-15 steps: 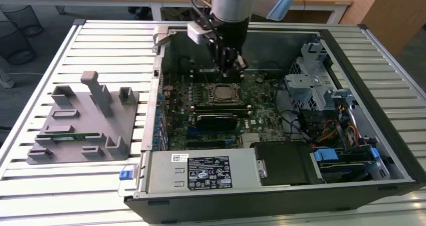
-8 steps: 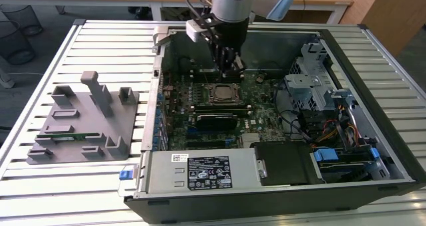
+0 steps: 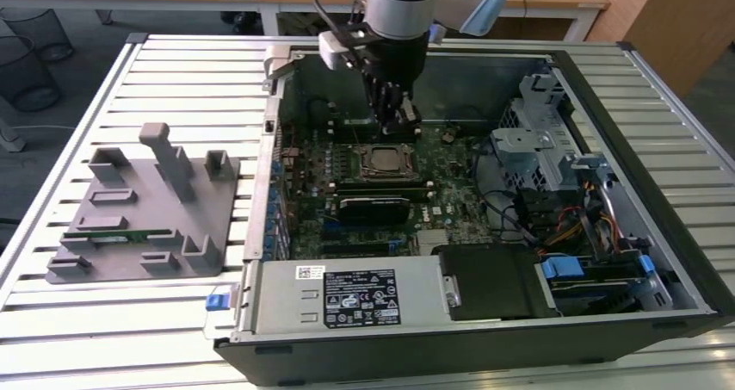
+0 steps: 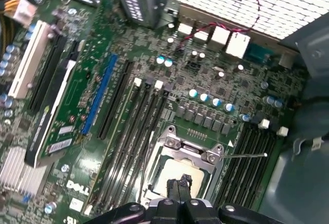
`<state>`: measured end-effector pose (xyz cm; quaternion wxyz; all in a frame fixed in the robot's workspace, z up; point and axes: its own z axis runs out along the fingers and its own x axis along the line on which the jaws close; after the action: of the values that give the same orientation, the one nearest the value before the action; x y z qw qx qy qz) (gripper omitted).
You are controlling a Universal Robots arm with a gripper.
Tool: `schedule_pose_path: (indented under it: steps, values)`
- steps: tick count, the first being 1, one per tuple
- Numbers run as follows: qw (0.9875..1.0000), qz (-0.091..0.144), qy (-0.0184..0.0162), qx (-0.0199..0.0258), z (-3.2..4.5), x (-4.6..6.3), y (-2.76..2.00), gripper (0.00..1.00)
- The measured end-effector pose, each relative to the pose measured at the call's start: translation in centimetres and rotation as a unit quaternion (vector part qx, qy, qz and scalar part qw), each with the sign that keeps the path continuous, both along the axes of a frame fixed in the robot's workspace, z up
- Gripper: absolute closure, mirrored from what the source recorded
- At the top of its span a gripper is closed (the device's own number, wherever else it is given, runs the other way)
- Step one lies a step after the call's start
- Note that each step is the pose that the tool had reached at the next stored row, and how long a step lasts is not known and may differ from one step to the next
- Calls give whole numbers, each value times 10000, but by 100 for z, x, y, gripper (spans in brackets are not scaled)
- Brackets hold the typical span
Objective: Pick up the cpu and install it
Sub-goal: 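Install the first cpu locking lever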
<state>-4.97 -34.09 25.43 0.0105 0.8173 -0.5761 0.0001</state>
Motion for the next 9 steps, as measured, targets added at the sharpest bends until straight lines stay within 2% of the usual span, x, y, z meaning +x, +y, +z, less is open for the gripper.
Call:
schedule_pose_path:
  steps: [5, 9]
  values:
    - [9995, -308, -1, -11, -7, 0, 0, 89]
    - [9984, -559, -2, -22, -11, 0, 0, 89]
